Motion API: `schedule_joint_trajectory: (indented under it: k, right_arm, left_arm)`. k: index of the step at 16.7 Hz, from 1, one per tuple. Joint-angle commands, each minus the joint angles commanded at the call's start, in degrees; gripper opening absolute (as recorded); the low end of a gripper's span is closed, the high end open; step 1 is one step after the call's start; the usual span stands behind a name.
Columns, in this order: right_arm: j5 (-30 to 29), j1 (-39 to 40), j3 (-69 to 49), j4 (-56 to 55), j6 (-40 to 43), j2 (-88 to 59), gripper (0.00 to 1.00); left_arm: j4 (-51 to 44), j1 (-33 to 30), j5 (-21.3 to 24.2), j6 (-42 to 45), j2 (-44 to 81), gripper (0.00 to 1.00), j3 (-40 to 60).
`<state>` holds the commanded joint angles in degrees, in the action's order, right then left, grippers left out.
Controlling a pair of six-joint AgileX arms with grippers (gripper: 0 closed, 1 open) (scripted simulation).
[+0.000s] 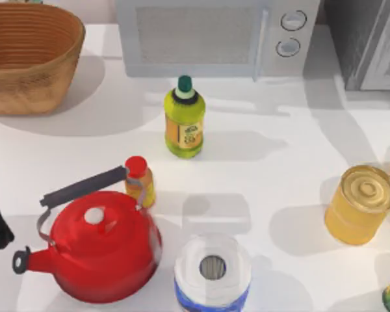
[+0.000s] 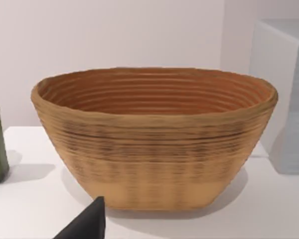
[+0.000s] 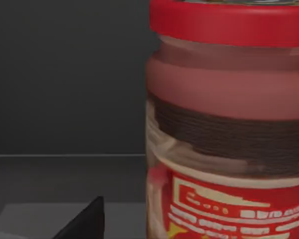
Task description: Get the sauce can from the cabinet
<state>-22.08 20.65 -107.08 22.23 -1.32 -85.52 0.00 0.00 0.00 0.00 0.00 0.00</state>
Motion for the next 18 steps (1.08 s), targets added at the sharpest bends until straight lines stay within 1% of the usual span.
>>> schedule_joint_trajectory:
  k: [7,11,18]
  right_arm:
    - [3.14,-3.29,-11.14,0.09,0.04,-10.87,1.0]
    - [3.32,-3.49,-11.78,0.09,0.04,-11.51,1.0]
    - [3.32,-3.49,-11.78,0.09,0.04,-11.51,0.47]
  left_arm:
    - [0.0,0.0,0.0,0.0,0.0,1.0,0.0]
    - [0.0,0.0,0.0,0.0,0.0,1.0,0.0]
    - [0.0,0.0,0.0,0.0,0.0,1.0,0.0]
